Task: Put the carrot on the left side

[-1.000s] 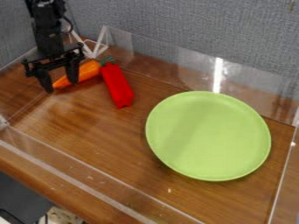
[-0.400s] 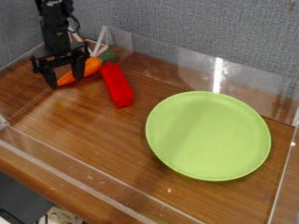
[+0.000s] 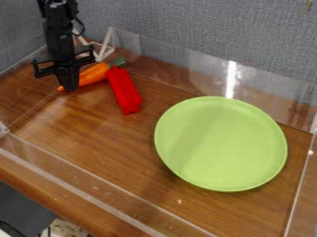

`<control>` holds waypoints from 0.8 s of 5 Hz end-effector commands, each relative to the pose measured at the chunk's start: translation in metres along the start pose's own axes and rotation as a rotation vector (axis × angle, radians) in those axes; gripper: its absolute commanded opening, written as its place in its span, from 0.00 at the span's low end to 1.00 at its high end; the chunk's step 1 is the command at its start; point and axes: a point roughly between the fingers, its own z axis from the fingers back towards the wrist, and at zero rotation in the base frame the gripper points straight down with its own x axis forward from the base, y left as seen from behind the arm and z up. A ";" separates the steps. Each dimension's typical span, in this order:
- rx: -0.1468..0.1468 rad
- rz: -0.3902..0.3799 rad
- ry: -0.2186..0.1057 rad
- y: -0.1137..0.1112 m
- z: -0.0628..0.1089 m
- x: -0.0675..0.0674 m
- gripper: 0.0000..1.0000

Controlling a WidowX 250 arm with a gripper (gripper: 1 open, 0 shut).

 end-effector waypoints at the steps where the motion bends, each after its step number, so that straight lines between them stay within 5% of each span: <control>1: -0.051 -0.009 -0.065 -0.001 0.024 0.003 0.00; 2: -0.062 0.046 -0.074 0.002 0.021 -0.004 0.00; 3: -0.060 0.093 -0.076 0.003 0.013 -0.006 1.00; 4: -0.066 0.058 -0.078 0.000 0.016 -0.014 1.00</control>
